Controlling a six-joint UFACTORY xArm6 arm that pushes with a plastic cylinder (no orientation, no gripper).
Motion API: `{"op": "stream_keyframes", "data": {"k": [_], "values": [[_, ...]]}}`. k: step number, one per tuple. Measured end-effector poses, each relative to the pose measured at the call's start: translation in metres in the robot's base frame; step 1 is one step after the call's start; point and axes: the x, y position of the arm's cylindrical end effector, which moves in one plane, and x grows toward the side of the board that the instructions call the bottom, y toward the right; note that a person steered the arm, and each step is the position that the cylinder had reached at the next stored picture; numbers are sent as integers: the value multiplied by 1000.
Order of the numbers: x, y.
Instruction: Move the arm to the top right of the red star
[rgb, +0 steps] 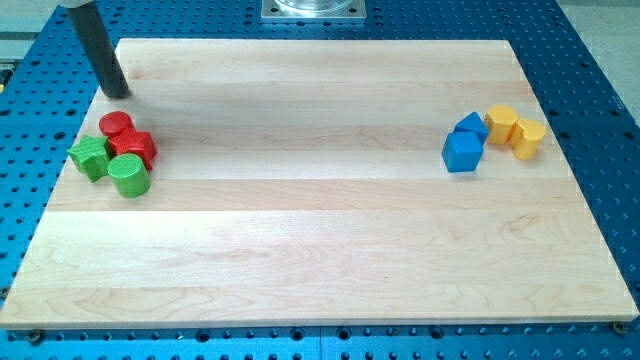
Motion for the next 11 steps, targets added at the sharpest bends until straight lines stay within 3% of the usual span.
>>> {"op": "stream_keyframes", "data": {"k": [2,3,4,5,11], "values": [[0,82],[35,123],[70,130],[76,140],[85,216]]}}
